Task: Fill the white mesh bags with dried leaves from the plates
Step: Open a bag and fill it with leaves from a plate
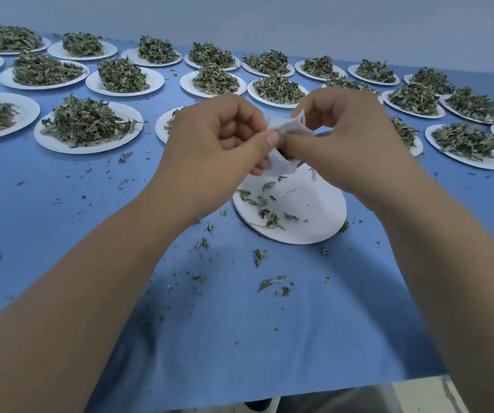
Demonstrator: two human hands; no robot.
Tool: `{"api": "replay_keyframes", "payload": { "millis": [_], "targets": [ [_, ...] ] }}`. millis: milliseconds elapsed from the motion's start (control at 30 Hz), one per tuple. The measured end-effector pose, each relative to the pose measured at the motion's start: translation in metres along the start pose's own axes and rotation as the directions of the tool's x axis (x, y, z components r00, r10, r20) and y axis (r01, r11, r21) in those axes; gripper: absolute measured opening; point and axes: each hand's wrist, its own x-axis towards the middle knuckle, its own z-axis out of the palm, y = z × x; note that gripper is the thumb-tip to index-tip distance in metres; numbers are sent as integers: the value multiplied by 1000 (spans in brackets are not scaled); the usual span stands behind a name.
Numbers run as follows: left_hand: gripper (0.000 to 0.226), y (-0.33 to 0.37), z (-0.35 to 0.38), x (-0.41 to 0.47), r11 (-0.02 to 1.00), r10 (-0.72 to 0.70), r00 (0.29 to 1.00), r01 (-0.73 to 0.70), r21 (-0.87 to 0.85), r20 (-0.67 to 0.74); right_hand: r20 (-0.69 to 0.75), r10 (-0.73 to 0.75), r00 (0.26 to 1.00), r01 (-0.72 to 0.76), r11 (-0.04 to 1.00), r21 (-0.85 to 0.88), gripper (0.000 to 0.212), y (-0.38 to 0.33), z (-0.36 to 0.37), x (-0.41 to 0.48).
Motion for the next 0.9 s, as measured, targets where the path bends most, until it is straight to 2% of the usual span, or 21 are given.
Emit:
{"api": "replay_keyframes", "payload": {
  "millis": [100, 200, 333, 400, 467, 533, 567, 633, 700, 767, 833, 867, 900],
  "targets": [
    [6, 2, 2, -3, 999, 7, 996, -3, -41, 93, -27, -19, 999, 14, 983, -186, 14, -2, 10, 2],
    [7, 3, 1, -3, 999, 33, 996, -33, 3, 80, -17, -30, 999, 25, 973, -229, 14, -2, 11, 4],
    [9, 5, -6, 0, 995, 44, 999, -43, 95, -1, 175, 13, 984, -20, 999, 38, 18, -2, 0, 6],
    [15, 6, -10, 0, 986, 70, 997, -67, 155, -14, 175, -21, 984, 0, 993, 121, 16, -1, 0, 10],
    [45, 4, -19, 2, 944, 99, 995, -102, 313, 25, 143, -22, 989, -11, 973, 229, 16, -2, 2, 16],
    [90, 2, -29, 4, 893, 98, 984, -154, 424, 150, 208, -11, 978, -74, 914, 398, 14, -4, 5, 20],
    [102, 1, -33, 5, 894, 63, 980, -139, 425, 188, 259, -14, 966, -115, 872, 476, 13, -5, 8, 21],
    [100, -4, -33, 6, 924, -22, 984, -48, 380, 178, 319, -27, 948, -174, 793, 584, 15, -7, 14, 23],
    [79, -9, -31, 7, 896, -54, 992, -1, 444, 111, 294, -9, 956, -180, 772, 609, 19, -7, 19, 25],
    [57, -14, -32, 10, 857, -66, 997, 41, 514, 29, 175, 37, 984, -122, 855, 504, 23, -1, 18, 24],
    [45, -18, -36, 13, 865, -125, 991, 132, 485, -47, 57, 42, 997, -54, 971, 231, 32, 12, 12, 18],
    [41, -20, -37, 14, 865, -147, 986, 164, 474, -74, 73, 30, 997, -34, 998, 54, 36, 20, 9, 13],
    [37, -22, -37, 15, 859, -152, 985, 172, 483, -80, 149, 22, 989, -5, 994, -113, 38, 27, 9, 6]
  ]
}}
